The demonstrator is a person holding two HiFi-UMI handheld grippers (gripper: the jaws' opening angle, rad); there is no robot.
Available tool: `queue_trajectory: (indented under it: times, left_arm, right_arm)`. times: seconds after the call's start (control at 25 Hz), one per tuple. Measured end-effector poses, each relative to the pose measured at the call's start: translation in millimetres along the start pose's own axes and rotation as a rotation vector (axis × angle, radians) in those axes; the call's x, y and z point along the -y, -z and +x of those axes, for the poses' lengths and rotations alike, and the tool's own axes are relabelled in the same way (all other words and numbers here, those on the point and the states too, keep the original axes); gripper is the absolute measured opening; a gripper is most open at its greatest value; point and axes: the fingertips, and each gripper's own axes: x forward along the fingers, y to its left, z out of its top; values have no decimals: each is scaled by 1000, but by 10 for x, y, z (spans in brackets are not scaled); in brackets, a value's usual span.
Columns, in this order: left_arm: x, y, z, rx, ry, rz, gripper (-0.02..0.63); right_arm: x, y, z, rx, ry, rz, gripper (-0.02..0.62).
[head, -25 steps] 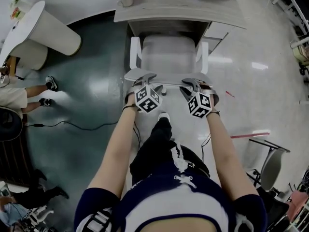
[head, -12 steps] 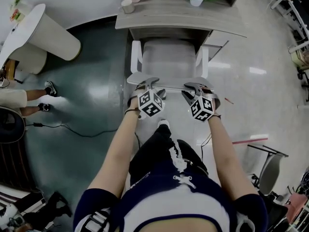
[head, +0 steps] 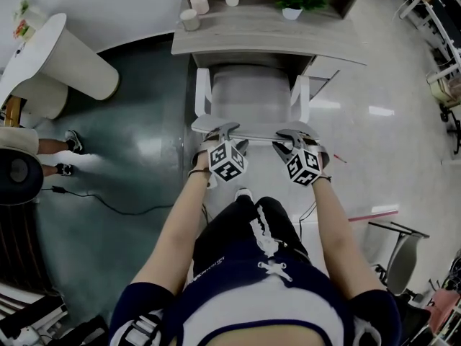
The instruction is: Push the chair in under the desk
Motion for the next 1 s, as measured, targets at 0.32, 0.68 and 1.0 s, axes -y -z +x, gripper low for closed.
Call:
queue_trajectory:
  times: [0.32, 0.68, 1.0]
  left_arm:
    - [-93, -32, 29, 10, -1, 0, 229]
    - [-191, -52, 77, 16, 6, 1, 226]
    - [-264, -50, 112, 24, 5, 3, 225]
  right_arm:
    - [95, -8, 37, -1, -3, 1, 104]
    - [197, -10, 96, -6, -7, 9, 104]
    - [260, -13, 153, -13, -15, 18, 104]
